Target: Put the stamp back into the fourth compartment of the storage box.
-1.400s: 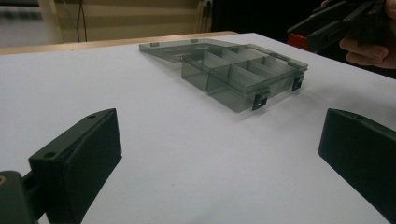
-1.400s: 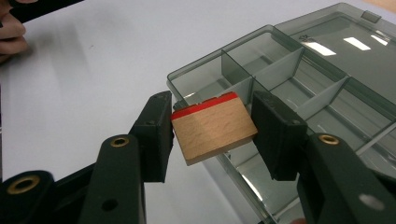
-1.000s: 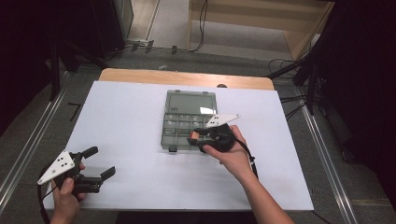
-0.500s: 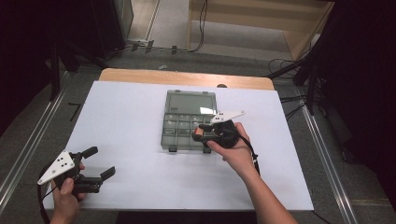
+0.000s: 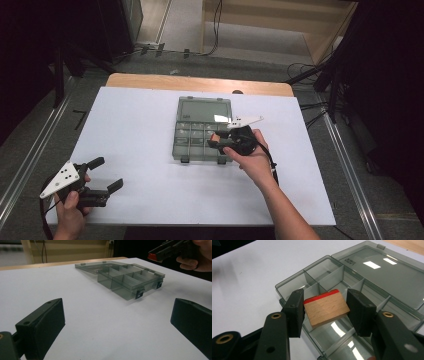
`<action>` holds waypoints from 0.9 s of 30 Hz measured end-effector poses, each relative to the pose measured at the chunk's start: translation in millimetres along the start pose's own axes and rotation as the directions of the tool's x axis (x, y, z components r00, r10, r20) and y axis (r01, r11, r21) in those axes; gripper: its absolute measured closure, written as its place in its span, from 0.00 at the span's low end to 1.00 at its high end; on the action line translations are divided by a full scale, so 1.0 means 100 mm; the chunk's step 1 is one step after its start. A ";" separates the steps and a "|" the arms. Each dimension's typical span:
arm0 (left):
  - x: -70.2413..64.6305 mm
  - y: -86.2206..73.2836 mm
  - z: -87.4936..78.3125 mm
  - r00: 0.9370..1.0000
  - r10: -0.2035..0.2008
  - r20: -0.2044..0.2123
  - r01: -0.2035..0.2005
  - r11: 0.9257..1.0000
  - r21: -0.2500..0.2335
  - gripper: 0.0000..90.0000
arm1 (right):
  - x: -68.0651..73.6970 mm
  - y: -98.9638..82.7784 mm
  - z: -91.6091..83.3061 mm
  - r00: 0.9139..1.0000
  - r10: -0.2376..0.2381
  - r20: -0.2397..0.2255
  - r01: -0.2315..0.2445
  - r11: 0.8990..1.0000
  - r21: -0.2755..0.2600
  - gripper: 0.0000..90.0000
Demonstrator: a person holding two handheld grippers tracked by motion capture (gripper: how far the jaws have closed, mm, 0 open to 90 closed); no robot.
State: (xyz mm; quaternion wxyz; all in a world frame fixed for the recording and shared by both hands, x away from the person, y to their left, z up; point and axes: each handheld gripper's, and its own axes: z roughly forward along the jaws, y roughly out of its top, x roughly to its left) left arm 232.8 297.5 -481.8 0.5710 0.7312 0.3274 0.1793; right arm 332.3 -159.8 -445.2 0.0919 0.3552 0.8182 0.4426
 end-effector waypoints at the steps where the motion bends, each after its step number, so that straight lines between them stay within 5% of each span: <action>1: 0.00 0.00 0.00 1.000 0.000 0.000 0.000 1.000 -0.001 0.00 | -0.01 0.00 0.00 1.000 0.002 0.004 -0.002 1.000 0.000 0.54; 27: 0.00 0.00 0.00 1.000 0.005 0.002 -0.005 1.000 0.002 0.00 | -0.31 0.00 0.01 0.994 0.082 0.076 -0.082 0.997 -0.007 0.54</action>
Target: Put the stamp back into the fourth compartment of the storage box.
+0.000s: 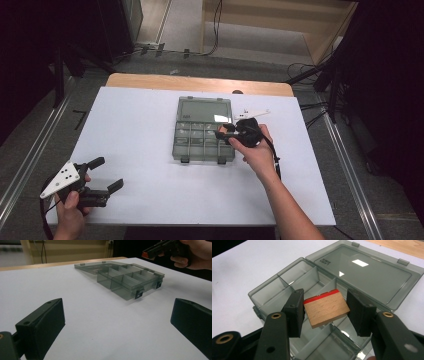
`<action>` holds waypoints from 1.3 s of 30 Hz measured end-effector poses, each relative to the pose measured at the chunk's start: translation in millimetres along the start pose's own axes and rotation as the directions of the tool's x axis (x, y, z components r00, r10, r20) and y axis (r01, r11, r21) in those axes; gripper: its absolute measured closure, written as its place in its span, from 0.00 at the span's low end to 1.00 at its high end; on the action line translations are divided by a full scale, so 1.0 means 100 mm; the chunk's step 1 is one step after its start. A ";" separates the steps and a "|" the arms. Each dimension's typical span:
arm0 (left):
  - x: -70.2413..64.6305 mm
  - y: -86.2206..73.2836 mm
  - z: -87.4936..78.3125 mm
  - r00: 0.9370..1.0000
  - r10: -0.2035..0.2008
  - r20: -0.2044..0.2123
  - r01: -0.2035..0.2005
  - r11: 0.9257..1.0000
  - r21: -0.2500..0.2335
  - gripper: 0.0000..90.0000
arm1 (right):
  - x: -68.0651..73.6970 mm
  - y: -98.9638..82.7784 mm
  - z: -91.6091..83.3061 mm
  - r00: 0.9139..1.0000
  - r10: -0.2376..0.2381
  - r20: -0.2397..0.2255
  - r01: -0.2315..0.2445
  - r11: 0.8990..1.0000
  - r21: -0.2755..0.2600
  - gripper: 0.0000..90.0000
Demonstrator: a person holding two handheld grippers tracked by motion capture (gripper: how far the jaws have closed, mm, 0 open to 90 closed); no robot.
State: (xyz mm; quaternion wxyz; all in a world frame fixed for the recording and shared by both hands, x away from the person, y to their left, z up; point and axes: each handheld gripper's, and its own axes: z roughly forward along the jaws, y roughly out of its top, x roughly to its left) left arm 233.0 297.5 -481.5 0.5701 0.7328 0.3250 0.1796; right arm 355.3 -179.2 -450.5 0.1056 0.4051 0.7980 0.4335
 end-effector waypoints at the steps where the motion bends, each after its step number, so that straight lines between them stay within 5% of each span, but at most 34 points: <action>1: 0.00 0.00 0.00 1.000 0.001 0.000 -0.001 1.000 0.000 0.00 | -0.01 0.00 0.00 1.000 0.004 0.003 -0.004 1.000 0.001 0.54; 34: -0.01 -0.01 0.03 1.000 0.028 -0.005 -0.028 1.000 0.009 0.00 | -0.26 -0.10 0.22 0.994 0.072 0.084 -0.077 0.995 0.058 0.53; 39: -0.02 -0.02 0.05 0.999 0.036 -0.016 -0.036 0.999 0.013 0.00 | -0.28 -0.10 0.22 0.992 0.089 0.089 -0.092 0.995 0.033 0.45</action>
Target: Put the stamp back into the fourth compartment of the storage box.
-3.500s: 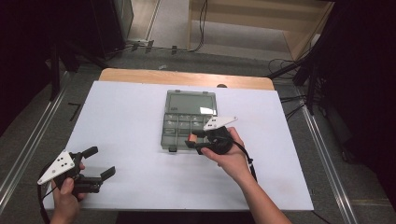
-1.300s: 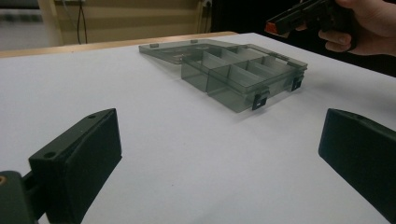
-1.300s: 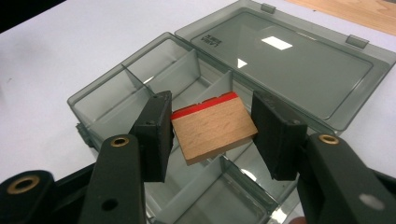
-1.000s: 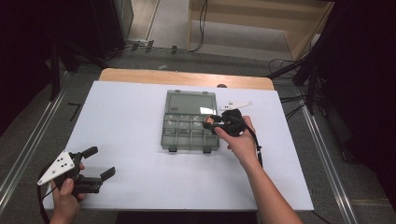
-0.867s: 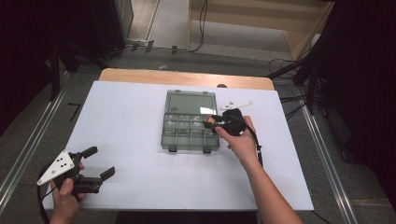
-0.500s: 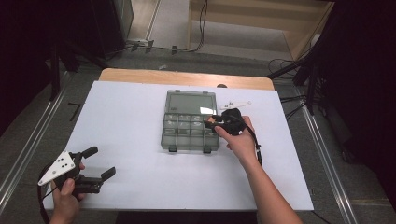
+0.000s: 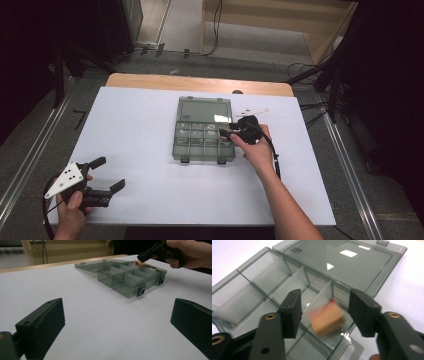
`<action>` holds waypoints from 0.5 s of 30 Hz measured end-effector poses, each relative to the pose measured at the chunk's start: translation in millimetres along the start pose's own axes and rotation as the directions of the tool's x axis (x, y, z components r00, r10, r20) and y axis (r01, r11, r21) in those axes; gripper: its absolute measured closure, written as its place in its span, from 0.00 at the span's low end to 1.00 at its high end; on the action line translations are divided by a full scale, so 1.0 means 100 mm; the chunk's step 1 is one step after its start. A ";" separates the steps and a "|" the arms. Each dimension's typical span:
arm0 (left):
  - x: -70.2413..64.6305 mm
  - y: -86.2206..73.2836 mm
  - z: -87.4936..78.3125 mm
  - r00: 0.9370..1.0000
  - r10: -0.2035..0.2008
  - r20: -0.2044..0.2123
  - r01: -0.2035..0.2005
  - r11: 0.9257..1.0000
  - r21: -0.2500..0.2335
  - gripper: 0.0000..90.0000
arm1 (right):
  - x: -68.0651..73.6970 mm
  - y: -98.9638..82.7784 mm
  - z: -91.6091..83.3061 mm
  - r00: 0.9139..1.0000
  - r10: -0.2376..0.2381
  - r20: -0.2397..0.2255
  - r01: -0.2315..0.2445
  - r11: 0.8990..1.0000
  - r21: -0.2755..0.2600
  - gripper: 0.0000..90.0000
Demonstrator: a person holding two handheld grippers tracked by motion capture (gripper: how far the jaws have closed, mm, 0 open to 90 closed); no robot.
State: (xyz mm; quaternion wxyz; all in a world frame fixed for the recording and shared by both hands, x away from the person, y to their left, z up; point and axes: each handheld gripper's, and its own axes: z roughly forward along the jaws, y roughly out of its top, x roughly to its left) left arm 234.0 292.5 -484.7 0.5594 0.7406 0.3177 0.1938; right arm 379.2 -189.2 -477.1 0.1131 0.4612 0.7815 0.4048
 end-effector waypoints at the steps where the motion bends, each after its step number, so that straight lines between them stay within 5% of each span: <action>1: 0.00 0.00 0.00 1.000 0.001 -0.002 -0.001 1.000 0.000 0.00 | 0.00 0.00 -0.01 1.000 0.000 0.000 0.000 1.000 -0.007 0.42; 11: -0.03 0.01 0.05 1.000 0.007 -0.008 -0.007 1.000 -0.006 0.00 | 0.01 0.01 -0.15 0.999 0.036 -0.027 -0.037 0.998 -0.041 0.33; 15: -0.03 0.03 0.06 1.000 0.010 -0.004 -0.010 1.000 -0.004 0.00 | 0.02 -0.01 -0.22 0.999 0.028 -0.034 -0.030 0.997 -0.065 0.20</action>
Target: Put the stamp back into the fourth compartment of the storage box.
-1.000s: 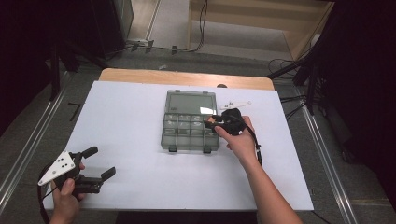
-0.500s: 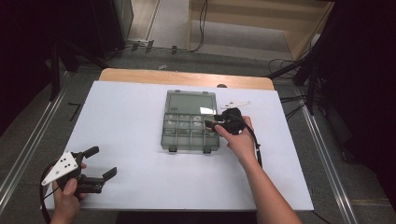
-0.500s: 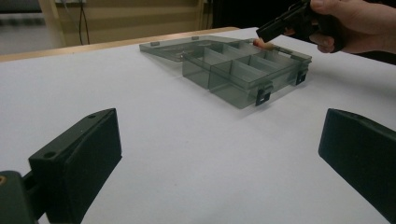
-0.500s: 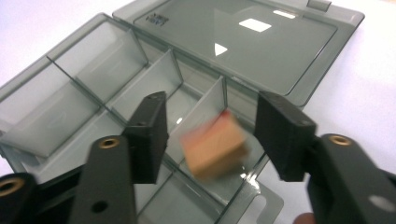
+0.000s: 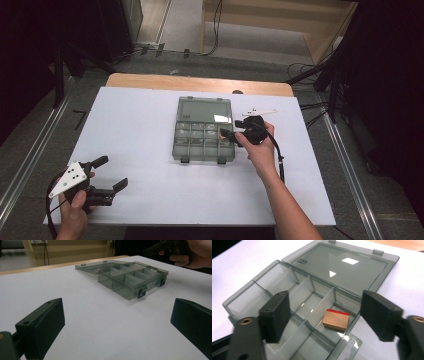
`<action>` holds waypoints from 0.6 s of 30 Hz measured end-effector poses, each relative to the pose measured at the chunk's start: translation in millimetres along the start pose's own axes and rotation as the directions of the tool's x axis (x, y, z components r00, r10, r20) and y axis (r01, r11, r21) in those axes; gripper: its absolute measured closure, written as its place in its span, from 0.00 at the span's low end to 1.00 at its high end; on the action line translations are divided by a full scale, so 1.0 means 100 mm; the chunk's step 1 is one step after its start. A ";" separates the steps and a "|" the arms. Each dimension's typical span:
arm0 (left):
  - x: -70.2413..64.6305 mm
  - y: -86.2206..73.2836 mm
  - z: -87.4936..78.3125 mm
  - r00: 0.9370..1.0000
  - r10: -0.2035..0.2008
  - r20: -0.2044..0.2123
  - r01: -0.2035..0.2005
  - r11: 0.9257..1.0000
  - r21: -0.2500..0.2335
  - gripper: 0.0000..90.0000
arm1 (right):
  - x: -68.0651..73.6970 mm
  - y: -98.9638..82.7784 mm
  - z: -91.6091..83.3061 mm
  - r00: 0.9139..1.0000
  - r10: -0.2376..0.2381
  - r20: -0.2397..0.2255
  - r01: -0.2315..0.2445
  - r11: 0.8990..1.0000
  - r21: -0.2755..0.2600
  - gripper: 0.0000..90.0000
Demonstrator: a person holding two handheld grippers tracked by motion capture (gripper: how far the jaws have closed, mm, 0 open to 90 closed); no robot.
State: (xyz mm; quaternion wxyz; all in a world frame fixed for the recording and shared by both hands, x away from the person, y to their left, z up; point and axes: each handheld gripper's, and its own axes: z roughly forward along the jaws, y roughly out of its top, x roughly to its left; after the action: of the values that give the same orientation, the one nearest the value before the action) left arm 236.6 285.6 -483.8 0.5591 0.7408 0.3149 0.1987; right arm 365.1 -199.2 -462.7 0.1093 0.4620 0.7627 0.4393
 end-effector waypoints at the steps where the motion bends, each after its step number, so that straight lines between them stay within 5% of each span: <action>1: 0.00 0.01 0.00 1.000 -0.003 0.006 0.003 1.000 -0.006 0.00 | 0.00 -0.01 -0.02 1.000 0.001 -0.011 -0.001 1.000 -0.007 0.18; 12: -0.05 0.06 0.05 1.000 -0.015 0.026 0.014 1.000 0.009 0.00 | -0.04 -0.10 -0.17 0.999 0.007 -0.043 -0.010 0.997 -0.071 0.10; 18: -0.09 0.10 0.09 0.999 -0.008 0.033 0.008 1.000 0.016 0.00 | -0.02 -0.16 -0.24 0.998 -0.027 -0.051 0.023 0.996 -0.084 0.00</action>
State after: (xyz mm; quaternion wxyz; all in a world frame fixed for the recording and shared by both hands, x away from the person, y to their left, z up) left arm 238.6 271.7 -476.4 0.5592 0.7471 0.3100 0.1818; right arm 343.0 -217.9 -460.9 0.1142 0.4357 0.7519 0.4814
